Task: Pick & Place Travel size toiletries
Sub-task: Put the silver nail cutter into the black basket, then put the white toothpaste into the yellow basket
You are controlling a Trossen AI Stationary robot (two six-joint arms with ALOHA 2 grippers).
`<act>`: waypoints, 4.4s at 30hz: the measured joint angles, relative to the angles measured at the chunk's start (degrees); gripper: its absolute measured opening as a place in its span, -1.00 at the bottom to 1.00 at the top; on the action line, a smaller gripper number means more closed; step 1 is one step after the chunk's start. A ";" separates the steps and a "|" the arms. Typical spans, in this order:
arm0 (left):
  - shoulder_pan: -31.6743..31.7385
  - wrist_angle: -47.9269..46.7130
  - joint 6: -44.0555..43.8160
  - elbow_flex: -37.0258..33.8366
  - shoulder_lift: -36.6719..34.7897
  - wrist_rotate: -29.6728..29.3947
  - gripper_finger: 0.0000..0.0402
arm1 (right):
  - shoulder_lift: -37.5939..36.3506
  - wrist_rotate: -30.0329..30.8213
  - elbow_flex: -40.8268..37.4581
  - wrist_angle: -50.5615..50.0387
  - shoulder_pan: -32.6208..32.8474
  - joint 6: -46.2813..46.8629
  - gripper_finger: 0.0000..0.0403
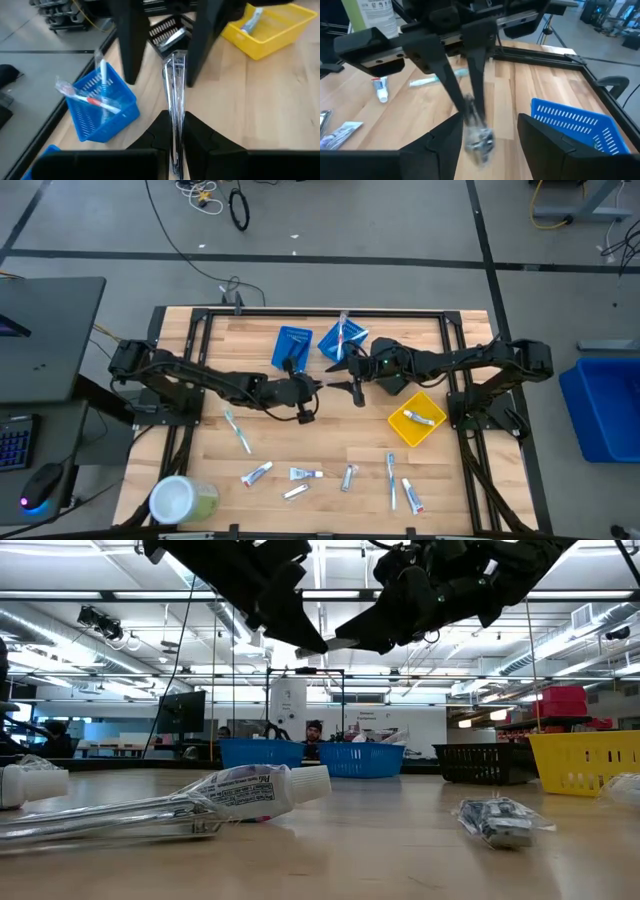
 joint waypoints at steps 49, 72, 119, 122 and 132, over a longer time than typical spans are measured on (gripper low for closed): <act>1.66 1.66 -7.67 -0.07 0.00 -1.01 -0.41 | -16.47 25.65 0.00 -52.25 0.09 33.76 -0.65; 1.66 1.93 -9.35 -0.07 0.00 -1.03 -0.41 | -17.06 24.81 -9.54 -56.22 -4.09 42.29 -0.55; 1.64 -3.73 -11.36 -0.04 -4.14 5.58 -0.41 | -16.85 9.31 -6.27 -2.13 5.47 12.71 -0.18; 1.73 -8.96 -10.93 -0.04 -8.16 5.58 -0.41 | -16.83 11.05 -6.27 -5.53 7.18 14.85 -0.23; 2.00 -4.11 -7.27 -8.47 -18.16 13.71 -0.41 | -19.71 12.74 -1.71 -24.91 13.11 28.16 -0.21</act>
